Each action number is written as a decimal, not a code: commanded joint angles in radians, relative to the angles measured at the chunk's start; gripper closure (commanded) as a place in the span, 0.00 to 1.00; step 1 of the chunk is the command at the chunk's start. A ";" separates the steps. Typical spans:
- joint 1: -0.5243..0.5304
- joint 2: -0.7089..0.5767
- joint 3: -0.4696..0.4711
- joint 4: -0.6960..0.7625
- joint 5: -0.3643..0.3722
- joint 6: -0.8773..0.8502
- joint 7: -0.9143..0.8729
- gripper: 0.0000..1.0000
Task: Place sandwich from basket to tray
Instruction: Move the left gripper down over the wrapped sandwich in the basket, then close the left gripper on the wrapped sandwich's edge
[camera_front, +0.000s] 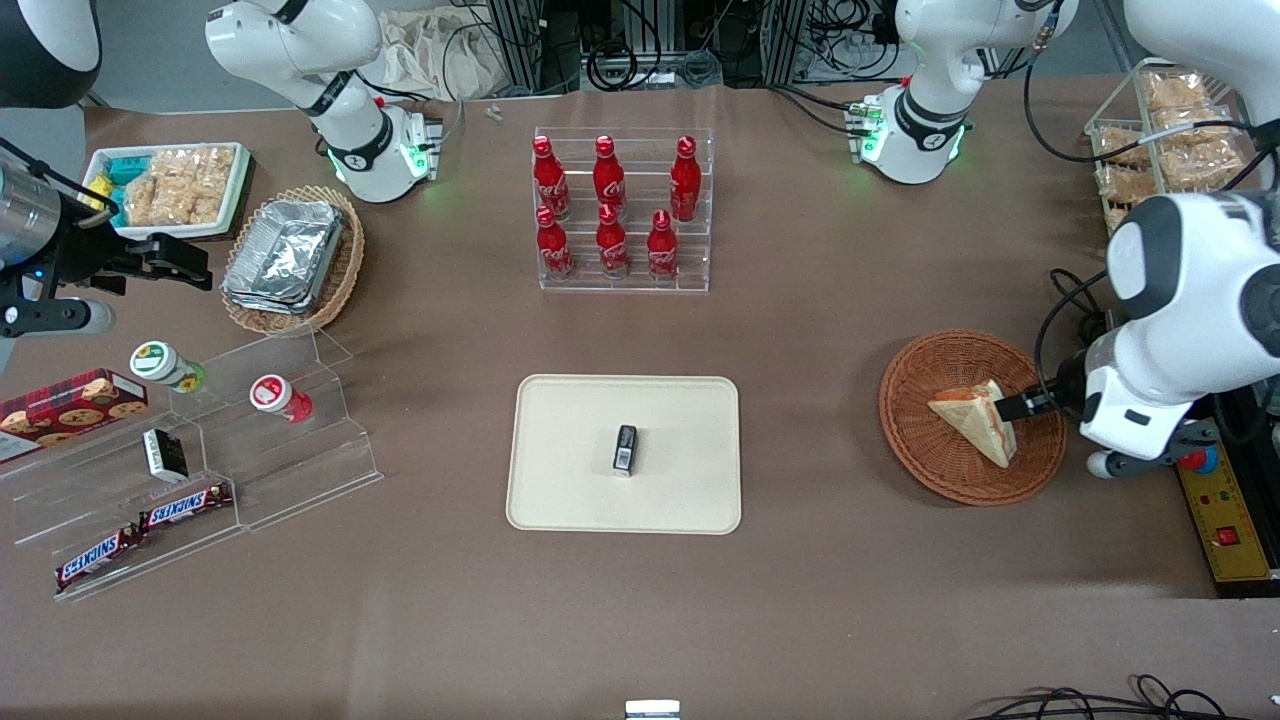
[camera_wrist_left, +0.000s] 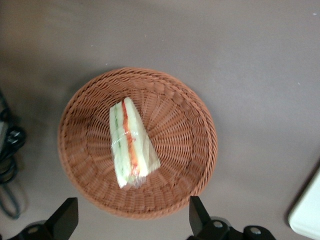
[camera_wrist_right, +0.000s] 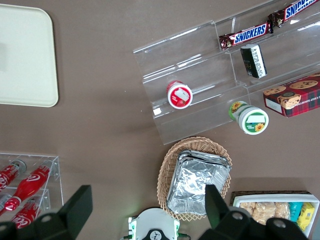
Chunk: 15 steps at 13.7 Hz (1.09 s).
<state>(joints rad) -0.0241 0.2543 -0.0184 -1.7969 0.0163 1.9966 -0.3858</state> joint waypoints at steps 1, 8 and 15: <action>0.006 -0.017 0.009 -0.105 0.010 0.129 -0.021 0.00; 0.006 0.029 0.009 -0.285 0.005 0.433 -0.063 0.00; 0.036 0.077 0.011 -0.337 0.005 0.490 -0.065 0.00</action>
<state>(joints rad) -0.0072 0.3331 -0.0015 -2.1099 0.0159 2.4573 -0.4366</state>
